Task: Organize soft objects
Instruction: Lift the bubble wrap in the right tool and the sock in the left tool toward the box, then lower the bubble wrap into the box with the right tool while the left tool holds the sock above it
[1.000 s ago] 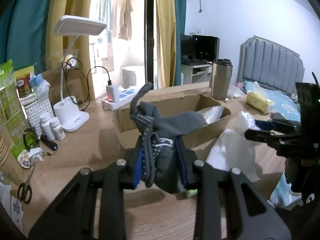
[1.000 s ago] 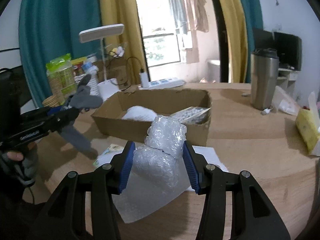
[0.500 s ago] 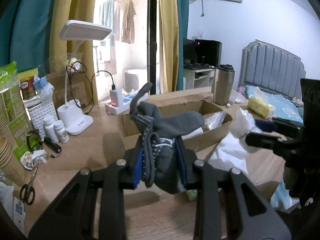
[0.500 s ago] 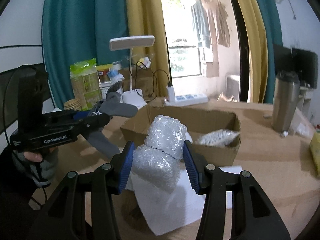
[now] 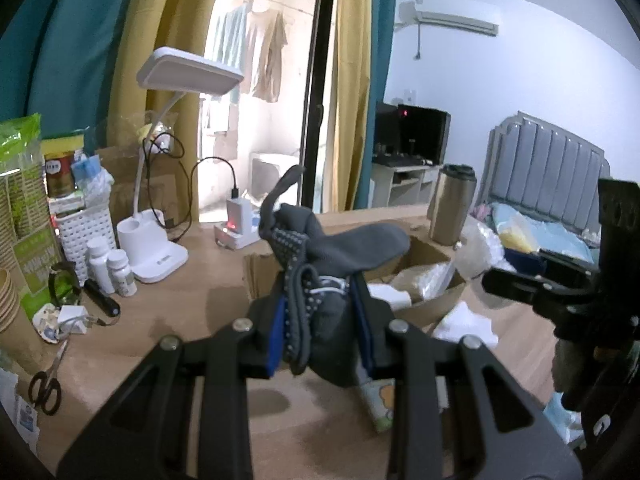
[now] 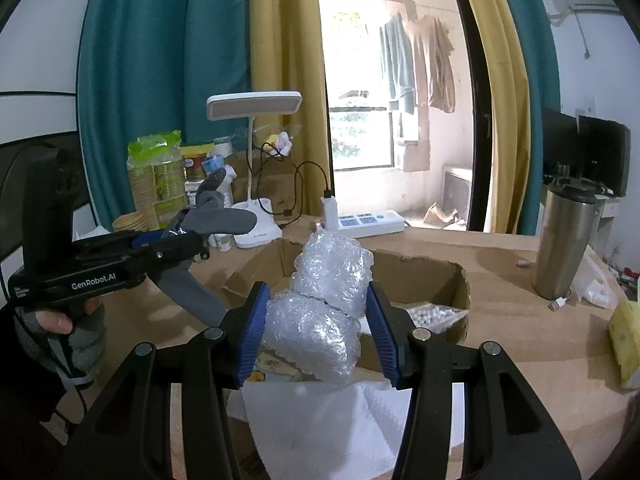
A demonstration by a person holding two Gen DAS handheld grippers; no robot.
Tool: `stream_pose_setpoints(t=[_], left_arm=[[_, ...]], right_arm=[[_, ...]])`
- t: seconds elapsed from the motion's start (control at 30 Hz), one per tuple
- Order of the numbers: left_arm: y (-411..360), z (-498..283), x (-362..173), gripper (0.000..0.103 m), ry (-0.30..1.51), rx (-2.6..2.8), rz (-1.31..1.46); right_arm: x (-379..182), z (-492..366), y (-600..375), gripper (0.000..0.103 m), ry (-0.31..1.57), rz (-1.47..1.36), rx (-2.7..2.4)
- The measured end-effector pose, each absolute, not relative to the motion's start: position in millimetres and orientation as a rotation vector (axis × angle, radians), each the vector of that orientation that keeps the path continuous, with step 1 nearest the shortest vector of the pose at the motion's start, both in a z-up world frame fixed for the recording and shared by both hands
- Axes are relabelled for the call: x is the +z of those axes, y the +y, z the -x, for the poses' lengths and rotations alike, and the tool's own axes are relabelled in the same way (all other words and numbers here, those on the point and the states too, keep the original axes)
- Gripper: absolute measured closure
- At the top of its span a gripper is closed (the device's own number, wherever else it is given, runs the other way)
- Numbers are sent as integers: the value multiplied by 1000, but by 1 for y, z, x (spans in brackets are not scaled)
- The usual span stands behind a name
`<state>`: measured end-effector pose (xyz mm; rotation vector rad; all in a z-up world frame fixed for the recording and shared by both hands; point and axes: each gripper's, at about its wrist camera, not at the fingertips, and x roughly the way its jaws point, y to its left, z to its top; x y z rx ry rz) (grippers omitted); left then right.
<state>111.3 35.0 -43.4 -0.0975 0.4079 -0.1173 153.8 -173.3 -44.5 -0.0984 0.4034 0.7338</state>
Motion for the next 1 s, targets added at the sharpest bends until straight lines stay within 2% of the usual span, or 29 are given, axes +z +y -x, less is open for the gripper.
stream_pose_setpoints(t=[0.47, 1.0], left_arm=[[34, -131, -36, 72, 354, -113, 121], [44, -159, -50, 71, 380, -94, 164]], right_arm=[[-40, -181, -170, 51, 382, 94, 730], [-45, -212, -156, 51, 411, 74, 698]])
